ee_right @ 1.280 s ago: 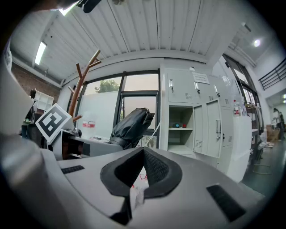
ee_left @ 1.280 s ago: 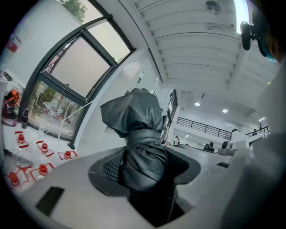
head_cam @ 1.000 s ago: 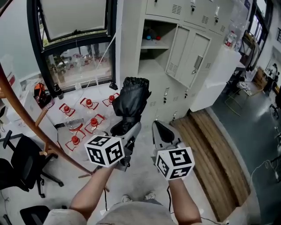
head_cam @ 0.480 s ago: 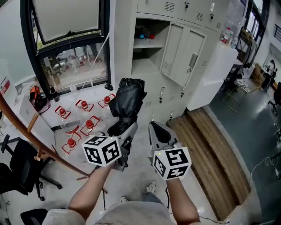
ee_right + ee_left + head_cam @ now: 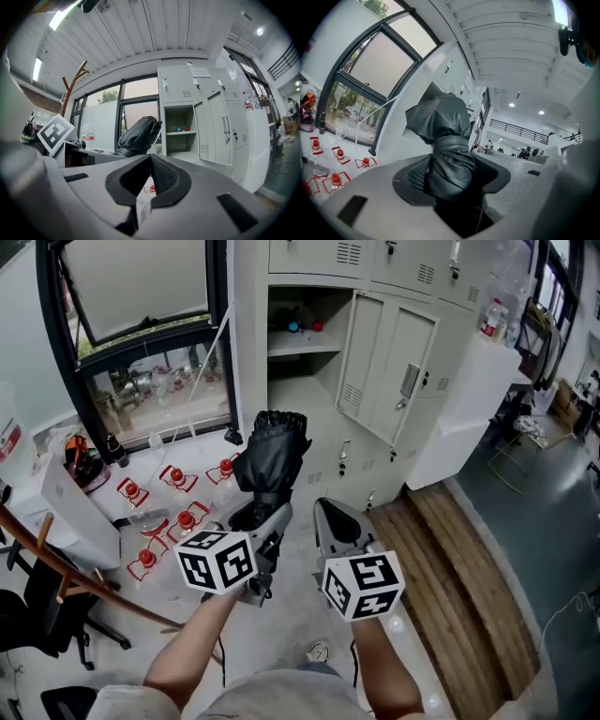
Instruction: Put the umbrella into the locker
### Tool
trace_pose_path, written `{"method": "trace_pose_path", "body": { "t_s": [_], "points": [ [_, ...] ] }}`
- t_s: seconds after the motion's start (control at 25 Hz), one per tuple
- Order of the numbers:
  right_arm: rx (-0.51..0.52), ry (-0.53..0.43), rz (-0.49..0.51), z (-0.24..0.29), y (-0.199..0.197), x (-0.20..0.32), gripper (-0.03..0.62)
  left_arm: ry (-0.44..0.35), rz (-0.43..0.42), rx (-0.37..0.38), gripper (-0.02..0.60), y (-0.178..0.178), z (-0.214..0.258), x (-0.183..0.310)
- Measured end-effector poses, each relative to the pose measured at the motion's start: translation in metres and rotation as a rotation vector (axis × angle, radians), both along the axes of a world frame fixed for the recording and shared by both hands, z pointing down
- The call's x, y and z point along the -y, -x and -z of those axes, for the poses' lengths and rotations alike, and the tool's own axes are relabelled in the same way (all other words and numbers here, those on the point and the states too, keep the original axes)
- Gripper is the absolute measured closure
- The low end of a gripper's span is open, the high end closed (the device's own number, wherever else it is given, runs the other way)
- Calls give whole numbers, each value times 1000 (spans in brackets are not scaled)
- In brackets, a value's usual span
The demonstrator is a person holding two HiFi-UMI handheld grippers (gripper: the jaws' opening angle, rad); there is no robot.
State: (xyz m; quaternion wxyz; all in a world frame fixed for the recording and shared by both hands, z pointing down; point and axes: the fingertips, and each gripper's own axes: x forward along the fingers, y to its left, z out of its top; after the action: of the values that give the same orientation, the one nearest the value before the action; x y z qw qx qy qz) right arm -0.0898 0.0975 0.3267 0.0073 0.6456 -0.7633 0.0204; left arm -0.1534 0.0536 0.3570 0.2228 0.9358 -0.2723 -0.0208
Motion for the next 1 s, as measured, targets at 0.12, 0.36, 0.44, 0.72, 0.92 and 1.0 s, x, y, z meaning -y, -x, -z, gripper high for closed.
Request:
{"method": "trace_pose_path", "body": {
  "t_s": [0.12,0.36,0.44,0.72,0.92,1.0],
  "points": [
    [12,-4,29,3,-22,16,591,0,16,10,339,-25,3,14],
    [24,2,85,-1,-60,39,591,12,47,20,339,-68,3,32],
    [24,4,102,-2,-72,43,591,14,60,28,338,-81,1,35],
    [13,-3,146,1,-107,52,591,24,95,37,339,-118,-2,43],
    [3,-2,164,0,-121,58,591,36,115,40,338,-128,-7,51],
    [2,4,167,-2,-125,62,591,39,115,41,338,-132,-9,55]
  ]
}}
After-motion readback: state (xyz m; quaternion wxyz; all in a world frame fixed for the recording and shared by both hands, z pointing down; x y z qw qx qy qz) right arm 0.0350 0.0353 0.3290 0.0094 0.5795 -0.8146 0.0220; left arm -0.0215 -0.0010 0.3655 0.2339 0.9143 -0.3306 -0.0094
